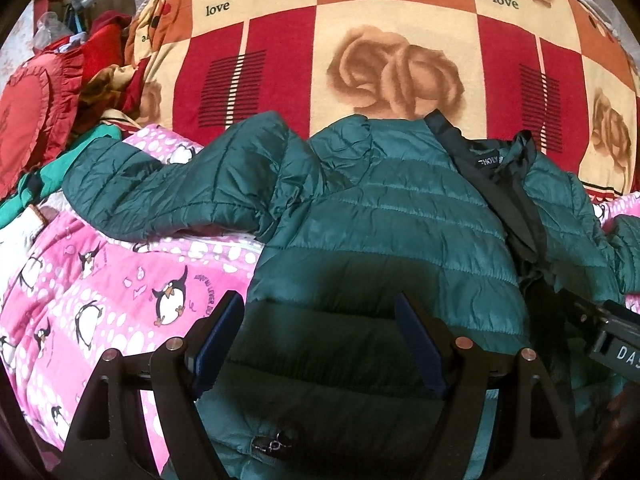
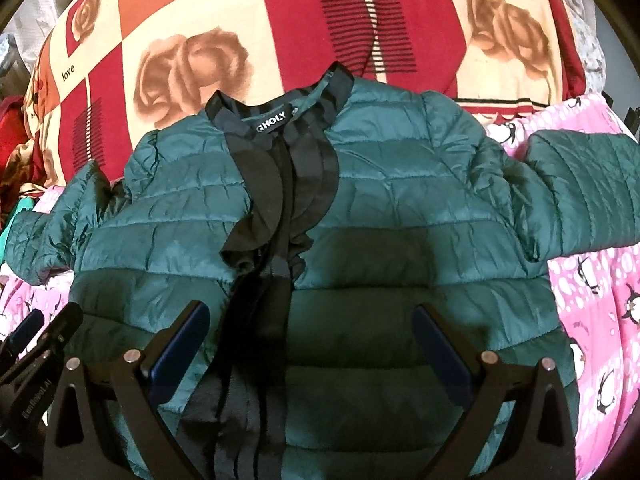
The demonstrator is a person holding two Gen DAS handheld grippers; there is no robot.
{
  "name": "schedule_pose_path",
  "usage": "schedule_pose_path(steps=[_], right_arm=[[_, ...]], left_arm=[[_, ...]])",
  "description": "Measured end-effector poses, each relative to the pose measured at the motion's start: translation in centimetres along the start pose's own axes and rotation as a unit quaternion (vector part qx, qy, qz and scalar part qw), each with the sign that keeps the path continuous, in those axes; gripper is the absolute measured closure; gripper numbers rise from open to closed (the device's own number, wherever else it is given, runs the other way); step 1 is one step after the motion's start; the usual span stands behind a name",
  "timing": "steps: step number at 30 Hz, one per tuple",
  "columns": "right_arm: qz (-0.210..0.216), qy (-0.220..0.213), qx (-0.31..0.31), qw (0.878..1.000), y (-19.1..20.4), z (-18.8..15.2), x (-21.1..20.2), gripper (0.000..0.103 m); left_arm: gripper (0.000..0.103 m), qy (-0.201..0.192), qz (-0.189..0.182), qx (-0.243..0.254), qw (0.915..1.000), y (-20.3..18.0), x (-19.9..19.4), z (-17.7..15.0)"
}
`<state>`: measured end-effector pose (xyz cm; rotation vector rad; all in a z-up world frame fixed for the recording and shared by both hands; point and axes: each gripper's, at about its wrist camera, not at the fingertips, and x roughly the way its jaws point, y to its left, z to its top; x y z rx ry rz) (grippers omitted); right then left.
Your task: Fold large clothes
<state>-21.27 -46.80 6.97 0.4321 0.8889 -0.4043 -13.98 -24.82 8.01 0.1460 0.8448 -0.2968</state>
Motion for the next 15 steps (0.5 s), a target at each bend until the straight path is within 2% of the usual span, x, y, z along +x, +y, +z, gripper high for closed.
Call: schedule_pose_path(steps=[15], right_arm=[[0.006,0.002,-0.007,1.0,0.5,0.01,0.43,0.0]], left_arm=[[0.054,0.001,0.001,-0.009,1.0,0.53,0.28,0.43]])
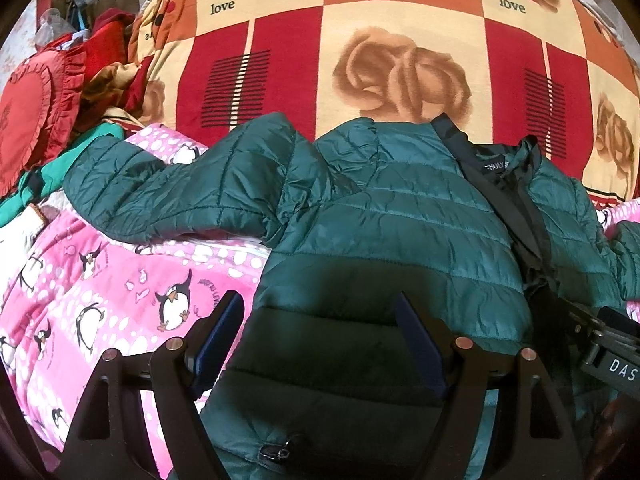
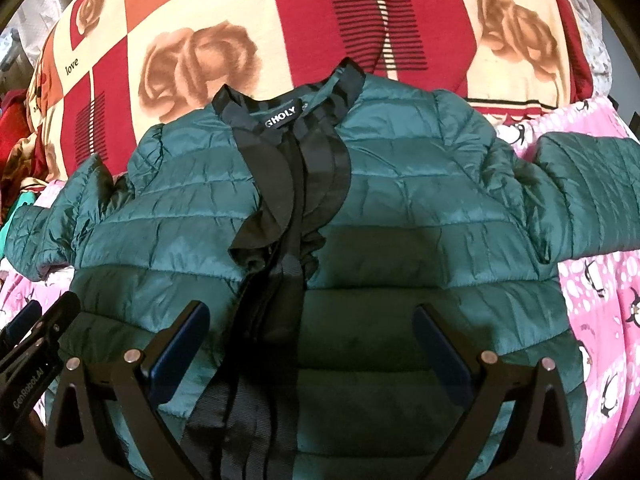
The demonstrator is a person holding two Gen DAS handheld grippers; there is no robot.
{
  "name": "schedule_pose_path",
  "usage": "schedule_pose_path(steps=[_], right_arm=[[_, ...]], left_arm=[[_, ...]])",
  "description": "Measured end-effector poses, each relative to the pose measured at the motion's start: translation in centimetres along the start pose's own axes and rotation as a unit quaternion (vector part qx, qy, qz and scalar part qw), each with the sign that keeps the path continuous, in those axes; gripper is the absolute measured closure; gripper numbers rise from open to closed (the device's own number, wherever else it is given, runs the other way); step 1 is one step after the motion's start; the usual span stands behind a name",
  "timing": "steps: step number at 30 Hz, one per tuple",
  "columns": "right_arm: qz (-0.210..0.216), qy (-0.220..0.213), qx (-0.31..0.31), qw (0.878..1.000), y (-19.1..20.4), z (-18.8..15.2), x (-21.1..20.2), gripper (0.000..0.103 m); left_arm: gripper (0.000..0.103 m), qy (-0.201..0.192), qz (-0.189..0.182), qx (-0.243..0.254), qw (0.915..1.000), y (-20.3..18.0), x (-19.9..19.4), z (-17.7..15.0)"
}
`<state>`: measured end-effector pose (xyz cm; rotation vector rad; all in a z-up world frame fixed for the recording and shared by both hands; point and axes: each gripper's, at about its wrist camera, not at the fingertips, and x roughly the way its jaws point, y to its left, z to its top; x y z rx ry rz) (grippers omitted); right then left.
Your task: Fold large clothes
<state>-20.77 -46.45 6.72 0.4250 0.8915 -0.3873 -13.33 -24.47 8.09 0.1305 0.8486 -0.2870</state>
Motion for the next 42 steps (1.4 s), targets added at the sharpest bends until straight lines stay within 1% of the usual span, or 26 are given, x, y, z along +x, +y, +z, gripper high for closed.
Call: schedule_pose_path(steps=[8,14,17,24,31,34,36,38,42], right_arm=[[0.0,0.001,-0.002,1.0,0.2,0.0,0.7,0.0],[0.005,0.004,-0.01,1.0,1.0,-0.1,1.0,0.0],[0.01,0.002,-0.013,1.0,1.2,0.0,0.6,0.0],[0.006,0.004,-0.017,1.0,1.3,0.2,0.7,0.0],[0.001,0.01,-0.017,1.0,1.3,0.1,1.2,0.0],[0.005,0.01,-0.018,1.0,1.3,0.1,1.0,0.0],[0.008,0.011,-0.02,1.0,1.4,0.1,0.9,0.0],[0.011,0.013,-0.025,1.0,1.6,0.1,0.8,0.0],[0.011,0.015,-0.035,0.999,2.0,0.0,0.7,0.0]], left_arm=[[0.054,0.001,0.007,-0.014,0.9999,1.9,0.1,0.5],[0.054,-0.008,0.027,-0.023,0.9993,4.4,0.1,1.1],[0.054,-0.007,0.046,-0.039,0.9982,6.5,0.6,1.5],[0.054,-0.01,0.07,-0.09,0.9934,11.6,1.1,2.7],[0.054,-0.008,0.091,-0.1,0.9908,14.8,1.9,3.2],[0.054,-0.011,0.099,-0.13,0.9865,17.4,2.5,3.6],[0.054,-0.012,0.105,-0.158,0.9817,19.6,3.1,4.0],[0.054,-0.014,0.115,-0.177,0.9774,21.5,3.6,4.6],[0.054,-0.026,0.146,-0.225,0.9628,25.9,4.5,6.2]])
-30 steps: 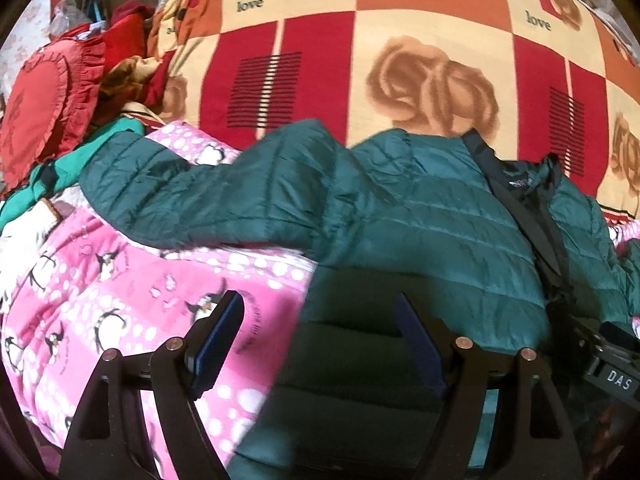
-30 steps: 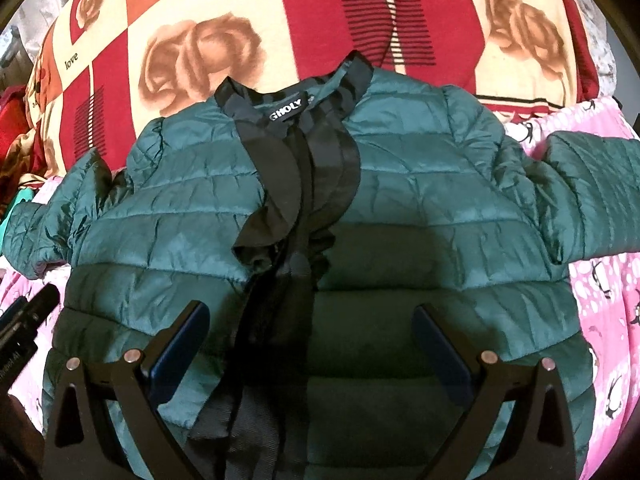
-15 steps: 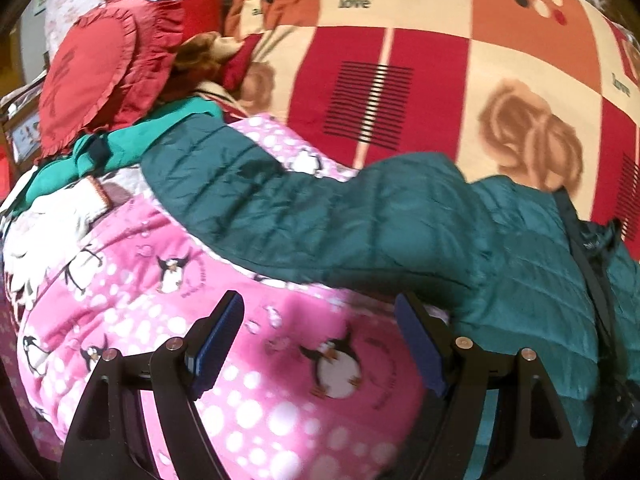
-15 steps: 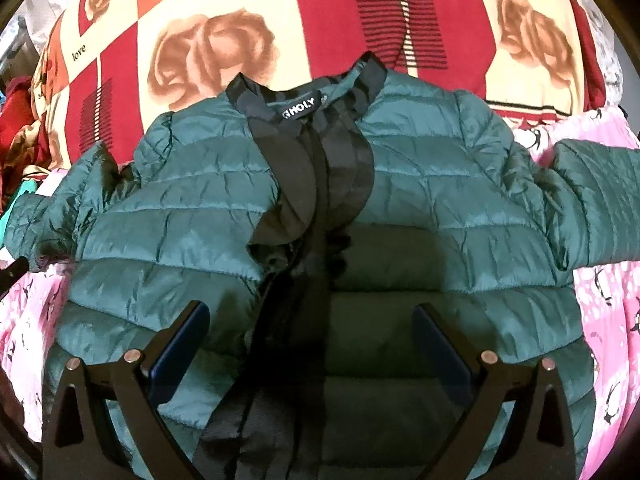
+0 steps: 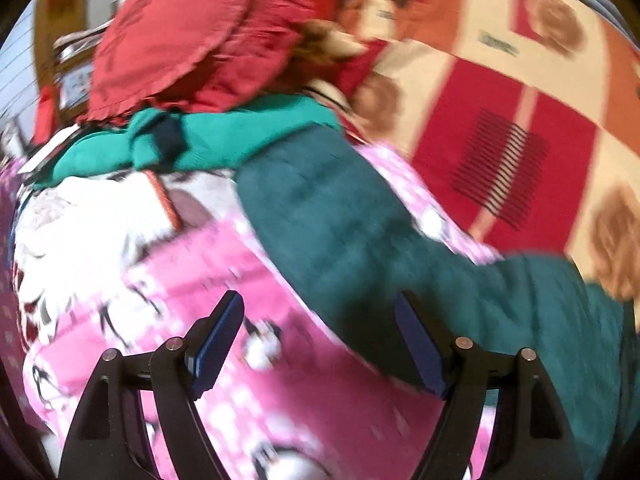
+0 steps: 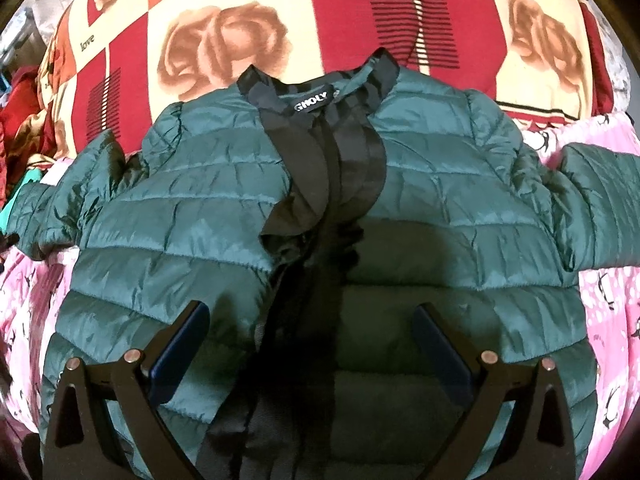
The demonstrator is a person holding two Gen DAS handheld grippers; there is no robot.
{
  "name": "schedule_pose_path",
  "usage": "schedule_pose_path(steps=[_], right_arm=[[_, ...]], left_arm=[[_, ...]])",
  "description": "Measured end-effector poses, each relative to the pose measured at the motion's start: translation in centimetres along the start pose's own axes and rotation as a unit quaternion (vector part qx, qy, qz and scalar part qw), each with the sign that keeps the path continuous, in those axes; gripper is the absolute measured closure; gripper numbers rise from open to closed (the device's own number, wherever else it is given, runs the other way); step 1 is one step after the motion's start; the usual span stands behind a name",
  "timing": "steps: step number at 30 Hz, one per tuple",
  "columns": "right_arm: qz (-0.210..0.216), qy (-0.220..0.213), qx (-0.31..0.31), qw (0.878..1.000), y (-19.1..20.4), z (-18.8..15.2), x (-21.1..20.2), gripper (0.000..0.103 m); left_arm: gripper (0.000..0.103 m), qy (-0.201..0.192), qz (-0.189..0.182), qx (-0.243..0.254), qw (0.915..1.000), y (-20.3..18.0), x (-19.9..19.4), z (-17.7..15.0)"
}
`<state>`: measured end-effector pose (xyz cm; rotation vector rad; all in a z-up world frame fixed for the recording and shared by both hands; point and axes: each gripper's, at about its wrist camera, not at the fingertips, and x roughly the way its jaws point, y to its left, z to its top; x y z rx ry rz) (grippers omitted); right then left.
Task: Fold large clothes
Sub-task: 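Grasp the green jacket sleeve cuff with the left gripper and lift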
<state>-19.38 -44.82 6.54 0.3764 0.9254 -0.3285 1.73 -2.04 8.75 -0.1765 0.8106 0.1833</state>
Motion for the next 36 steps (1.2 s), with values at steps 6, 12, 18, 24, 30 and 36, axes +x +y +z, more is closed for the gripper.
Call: schedule_pose_path(steps=[6,12,18,24,30,36], right_arm=[[0.002,0.006,-0.007,1.0,0.5,-0.2,0.2,0.0],[0.002,0.008,-0.014,1.0,0.7,-0.1,0.0,0.0],[-0.001,0.01,-0.013,1.0,0.4,-0.2,0.1,0.0],[0.007,0.003,-0.009,1.0,0.0,-0.6,-1.1,0.0],[0.003,-0.008,-0.001,1.0,-1.1,-0.7,-2.5,0.0],[-0.005,-0.025,0.002,1.0,-2.7,-1.0,-4.5,0.0]], left_arm=[[0.056,-0.006,0.065,-0.028,0.9975,2.2,4.9,3.6],[0.103,0.0,0.004,-0.085,0.9964,3.9,7.9,4.4],[0.103,-0.031,-0.025,-0.051,0.9979,2.5,4.4,4.2],[0.103,-0.042,-0.102,-0.015,0.9938,0.9,-0.1,3.9],[0.103,-0.046,-0.159,0.032,0.9856,-2.9,-5.5,1.4],[0.103,-0.057,-0.189,0.089,0.9764,-7.5,-10.1,-0.5]])
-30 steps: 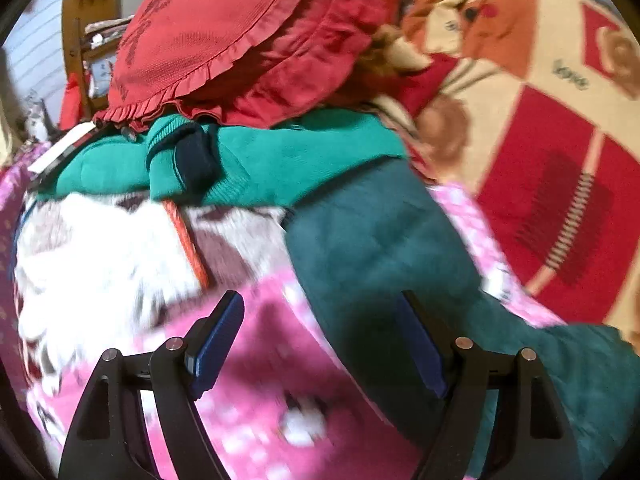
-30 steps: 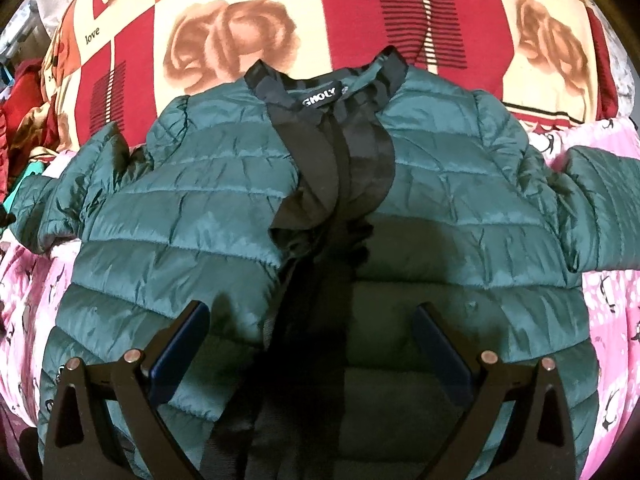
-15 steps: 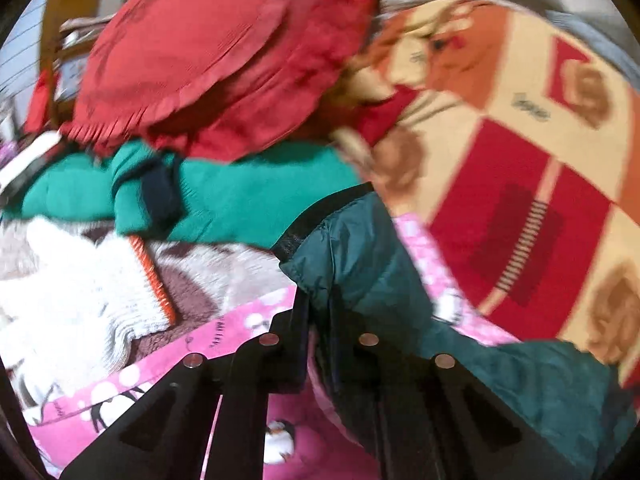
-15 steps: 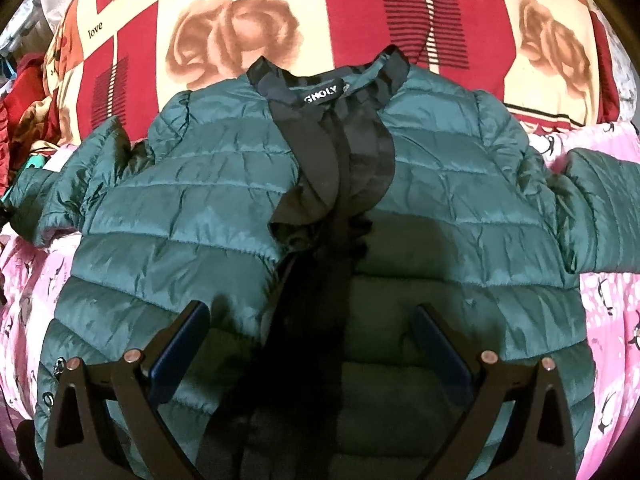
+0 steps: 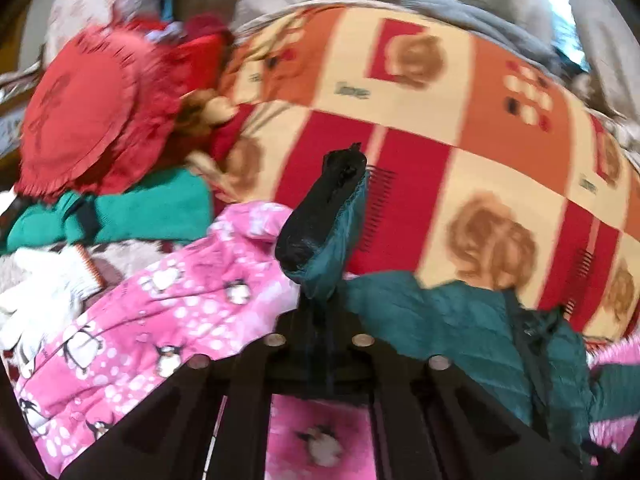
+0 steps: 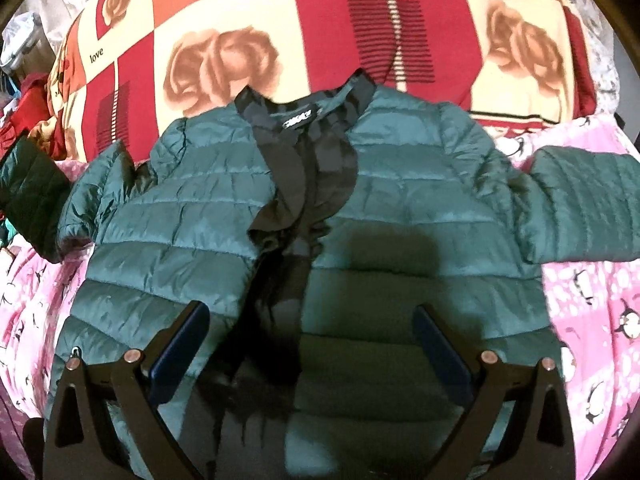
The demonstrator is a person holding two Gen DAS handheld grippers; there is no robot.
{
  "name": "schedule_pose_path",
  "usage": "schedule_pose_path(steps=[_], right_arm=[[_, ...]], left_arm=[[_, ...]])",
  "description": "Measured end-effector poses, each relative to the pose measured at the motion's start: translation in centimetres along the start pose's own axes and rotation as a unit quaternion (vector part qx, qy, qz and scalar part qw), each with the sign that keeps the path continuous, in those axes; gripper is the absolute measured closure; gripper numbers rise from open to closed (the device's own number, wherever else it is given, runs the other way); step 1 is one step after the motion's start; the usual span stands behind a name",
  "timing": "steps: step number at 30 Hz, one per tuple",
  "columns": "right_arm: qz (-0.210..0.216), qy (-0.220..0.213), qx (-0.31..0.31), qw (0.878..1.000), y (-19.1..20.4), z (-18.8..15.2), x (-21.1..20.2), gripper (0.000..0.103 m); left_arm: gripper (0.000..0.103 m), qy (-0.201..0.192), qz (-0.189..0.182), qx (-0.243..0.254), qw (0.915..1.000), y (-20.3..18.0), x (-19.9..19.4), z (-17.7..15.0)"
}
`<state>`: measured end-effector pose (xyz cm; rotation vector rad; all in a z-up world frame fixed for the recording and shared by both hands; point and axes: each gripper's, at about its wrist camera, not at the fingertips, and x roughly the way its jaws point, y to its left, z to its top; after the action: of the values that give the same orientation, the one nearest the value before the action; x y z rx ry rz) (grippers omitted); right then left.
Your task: Fold large clothes
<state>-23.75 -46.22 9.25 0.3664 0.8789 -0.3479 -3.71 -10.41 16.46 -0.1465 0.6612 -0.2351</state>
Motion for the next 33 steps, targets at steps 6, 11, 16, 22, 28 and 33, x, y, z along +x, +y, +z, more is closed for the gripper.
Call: schedule_pose_path(steps=[6,11,16,22,28,33], right_arm=[[0.003,-0.006,0.026,1.0,-2.1,-0.4,-1.1,0.0],[0.002,-0.009,0.029,1.0,-2.9,-1.0,-1.4,0.0],[0.0,-0.013,0.034,0.999,-3.9,-1.3,-1.7,0.0],[-0.01,-0.021,0.046,0.999,-5.8,-1.2,-2.3,0.0],[-0.015,-0.018,0.058,0.998,-7.8,-1.2,-2.2,0.0],[-0.022,-0.012,0.067,0.997,-9.5,-1.4,-1.5,0.0]], left_arm=[[0.103,-0.026,-0.012,0.073,0.9969,-5.4,-2.8,-0.3],[0.103,-0.005,-0.049,0.093,0.9945,-8.9,-3.6,-1.8],[0.103,0.02,-0.094,0.106,0.9897,-13.4,-4.0,-3.8],[0.103,0.044,-0.135,0.132,0.9811,-19.2,-3.7,-6.8],[0.103,0.082,-0.155,0.16,0.9715,-24.0,-1.6,-10.4],[0.103,0.126,-0.15,0.177,0.9646,-26.7,1.6,-14.0]])
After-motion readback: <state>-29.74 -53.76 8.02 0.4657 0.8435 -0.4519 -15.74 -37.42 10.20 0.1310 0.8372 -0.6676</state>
